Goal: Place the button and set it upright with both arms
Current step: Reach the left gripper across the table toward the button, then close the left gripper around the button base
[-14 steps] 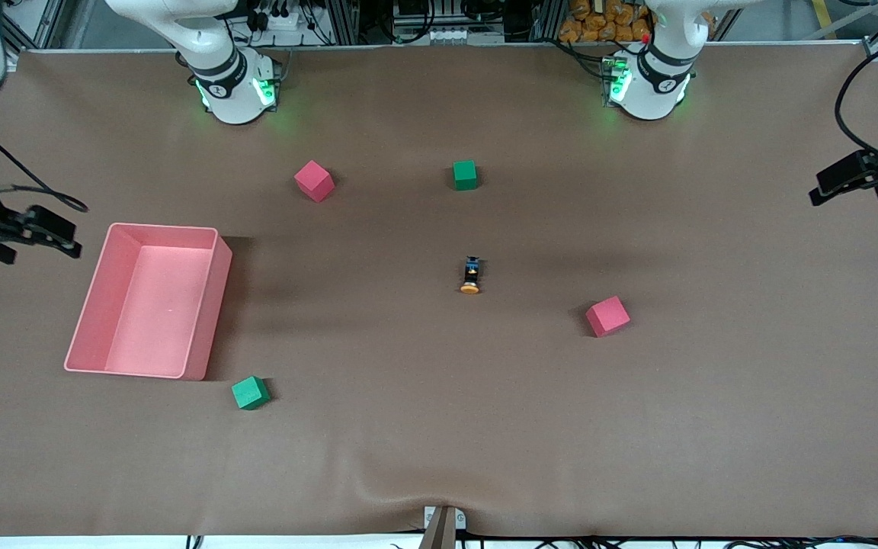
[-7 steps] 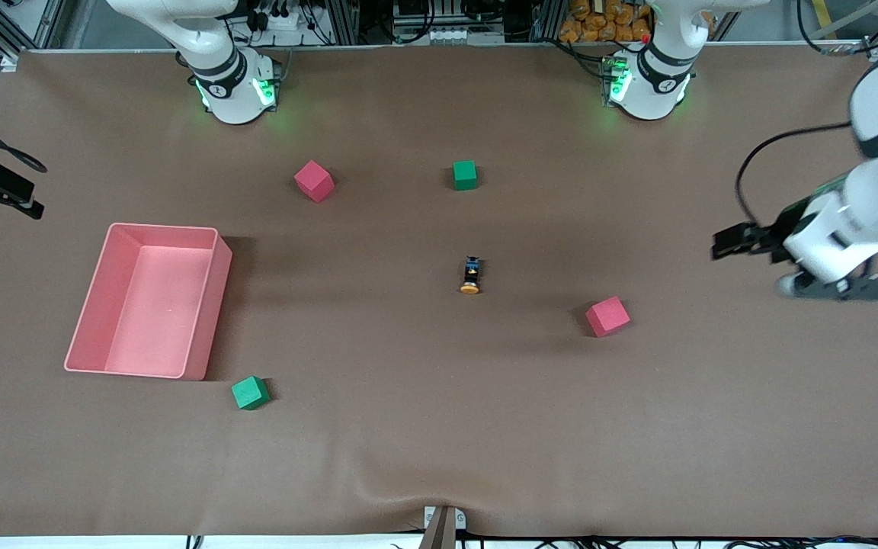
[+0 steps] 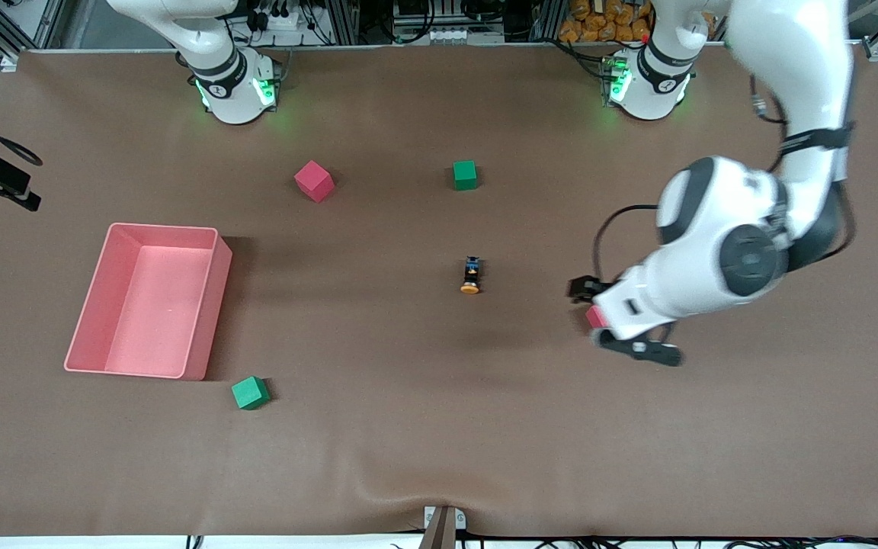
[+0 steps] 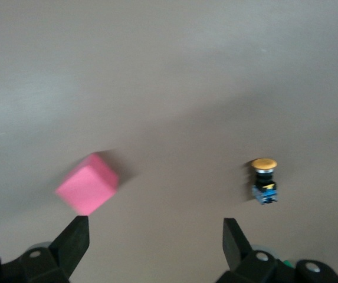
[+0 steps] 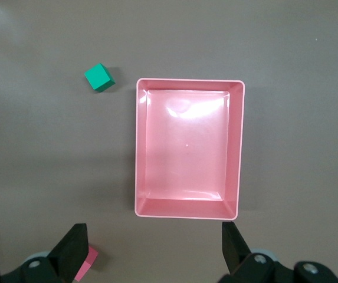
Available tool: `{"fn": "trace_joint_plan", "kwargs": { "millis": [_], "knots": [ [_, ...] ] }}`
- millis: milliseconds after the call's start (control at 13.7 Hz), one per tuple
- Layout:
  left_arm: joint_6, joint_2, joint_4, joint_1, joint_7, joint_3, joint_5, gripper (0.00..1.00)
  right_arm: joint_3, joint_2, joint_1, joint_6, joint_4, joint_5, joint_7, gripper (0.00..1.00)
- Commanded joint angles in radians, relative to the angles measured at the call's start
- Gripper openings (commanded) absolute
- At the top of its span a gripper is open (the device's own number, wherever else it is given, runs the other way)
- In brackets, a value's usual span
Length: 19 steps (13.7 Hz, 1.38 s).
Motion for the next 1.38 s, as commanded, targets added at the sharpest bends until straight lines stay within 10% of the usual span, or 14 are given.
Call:
{"fn": "trace_joint_plan", "kwargs": {
  "millis": [0,292,1312],
  "knots": [
    [0.017,0.082,0.053,-0.088,-0.083,0.012,-0.006,1.00,0.009,0.003,-0.002,-0.016,0.026,-0.012,0.024,1.00],
    [0.063,0.207,0.071,-0.264,-0.434,0.035,-0.006,1.00,0.003,0.006,-0.018,-0.017,0.032,-0.017,0.024,1.00],
    [0.061,0.320,0.084,-0.335,-0.380,0.029,-0.014,1.00,0.006,0.023,-0.023,-0.017,0.032,-0.001,0.022,1.00]
  ]
}}
